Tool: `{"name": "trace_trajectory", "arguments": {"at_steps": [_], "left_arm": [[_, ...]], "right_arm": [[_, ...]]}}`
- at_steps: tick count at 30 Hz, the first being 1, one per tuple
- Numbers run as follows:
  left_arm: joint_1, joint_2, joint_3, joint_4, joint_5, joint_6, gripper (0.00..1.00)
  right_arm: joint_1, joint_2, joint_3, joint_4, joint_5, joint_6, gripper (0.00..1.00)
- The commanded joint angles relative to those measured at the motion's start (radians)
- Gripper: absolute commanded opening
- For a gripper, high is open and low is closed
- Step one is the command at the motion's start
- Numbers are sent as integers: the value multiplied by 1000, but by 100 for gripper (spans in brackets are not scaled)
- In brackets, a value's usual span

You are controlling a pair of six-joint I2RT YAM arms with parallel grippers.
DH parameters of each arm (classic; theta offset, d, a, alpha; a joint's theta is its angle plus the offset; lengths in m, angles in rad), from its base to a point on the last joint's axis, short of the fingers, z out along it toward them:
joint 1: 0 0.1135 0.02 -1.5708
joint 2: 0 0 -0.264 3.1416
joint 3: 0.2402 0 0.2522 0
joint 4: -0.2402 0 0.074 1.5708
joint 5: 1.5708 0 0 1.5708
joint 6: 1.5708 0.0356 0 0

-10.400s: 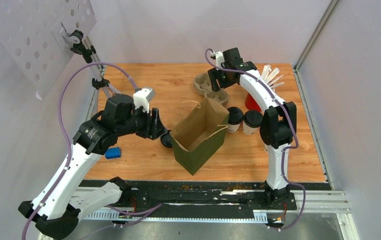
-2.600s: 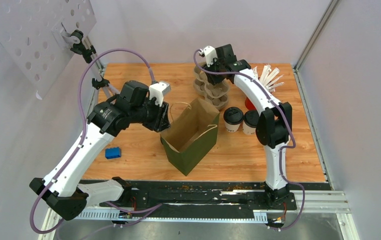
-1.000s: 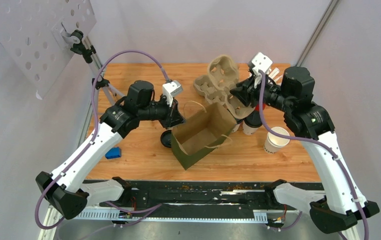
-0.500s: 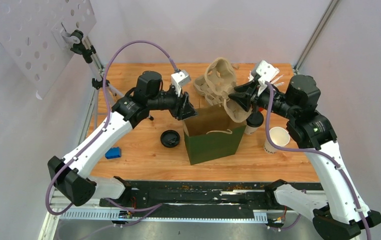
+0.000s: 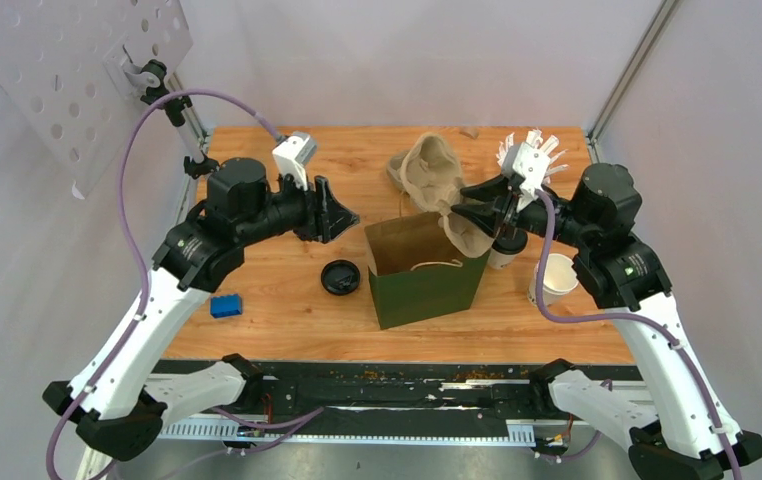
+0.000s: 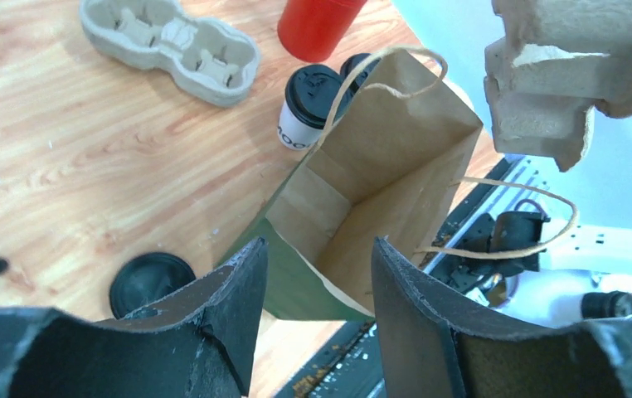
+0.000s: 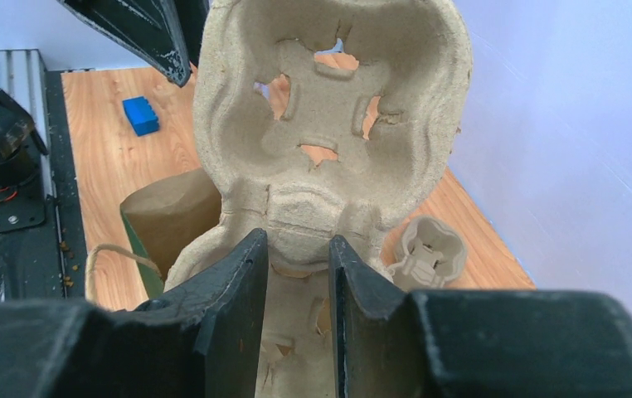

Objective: Pack the takeout coffee

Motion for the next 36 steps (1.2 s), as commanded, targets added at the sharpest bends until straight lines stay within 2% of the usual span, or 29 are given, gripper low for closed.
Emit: {"name": "trace_trajectory", "arguments": {"at_steps": [1, 10, 19, 25, 28, 36], "left_arm": [[-3, -40, -65, -60, -33, -184, 57], [-18, -48, -182, 33, 21, -305, 56], [-28, -17, -216, 62, 47, -307, 55], [-29, 0, -217, 71, 63, -296, 51], [-29, 7, -222, 70, 67, -287, 45], [-28, 28, -212, 85, 89, -272, 20]], "right_arm": [[6, -47, -47, 116, -119, -40, 29], [14, -58, -131, 219, -253, -63, 29], [22, -15, -160, 249, -277, -161, 29], [30, 19, -158, 247, -273, -226, 28], [30, 23, -181, 242, -273, -267, 28], [43, 33, -231, 199, -244, -362, 28]]}}
